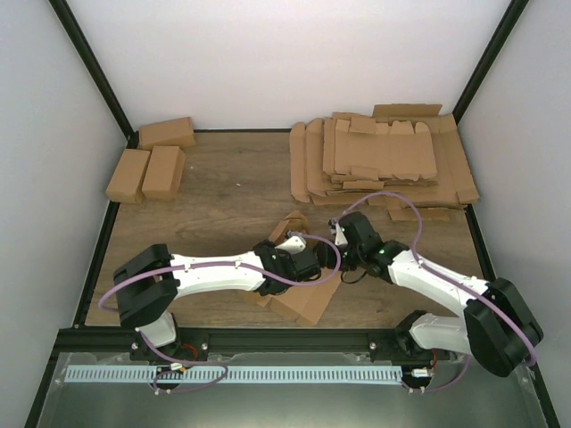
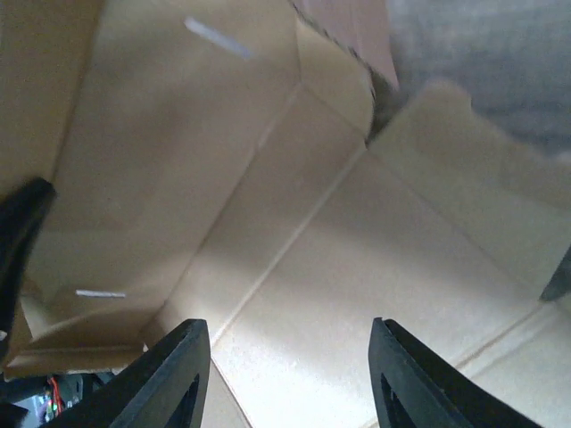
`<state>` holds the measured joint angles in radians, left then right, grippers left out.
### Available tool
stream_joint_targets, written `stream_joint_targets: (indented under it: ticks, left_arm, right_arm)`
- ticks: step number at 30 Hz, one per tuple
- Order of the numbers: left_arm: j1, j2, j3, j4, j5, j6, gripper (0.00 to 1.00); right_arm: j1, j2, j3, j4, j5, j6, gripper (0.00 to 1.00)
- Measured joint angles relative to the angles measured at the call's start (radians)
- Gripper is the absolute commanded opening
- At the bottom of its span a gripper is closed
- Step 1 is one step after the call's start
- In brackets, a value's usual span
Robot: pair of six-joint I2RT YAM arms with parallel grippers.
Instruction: Fold the paper box
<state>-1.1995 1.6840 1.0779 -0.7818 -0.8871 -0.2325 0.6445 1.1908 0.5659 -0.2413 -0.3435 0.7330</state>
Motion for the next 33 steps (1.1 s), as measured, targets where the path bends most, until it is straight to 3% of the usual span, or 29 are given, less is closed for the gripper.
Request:
stream_joint_targets:
  ticks: [6, 12, 16, 21, 33]
  left_arm:
    - [0.000, 0.000, 0.000, -0.006, -0.004, -0.010, 0.09]
    - [0.000, 0.000, 0.000, -0.006, -0.010, -0.015, 0.09]
    - [0.000, 0.000, -0.001, -0.006, -0.013, -0.019, 0.09]
    - [0.000, -0.008, -0.007, -0.006, -0.013, -0.022, 0.09]
    - [-0.003, -0.015, -0.010, -0.006, -0.013, -0.023, 0.09]
  right_arm:
    - [-0.015, -0.014, 0.051, 0.019, 0.051, -0.127, 0.52]
    - [-0.015, -0.009, 0.052, 0.160, 0.119, -0.234, 0.54]
    - [-0.015, 0.079, 0.056, 0.257, 0.147, -0.283, 0.57]
    - [-0.032, 0.171, 0.061, 0.294, 0.165, -0.301, 0.57]
    - [-0.068, 0.196, 0.006, 0.529, 0.169, -0.336, 0.56]
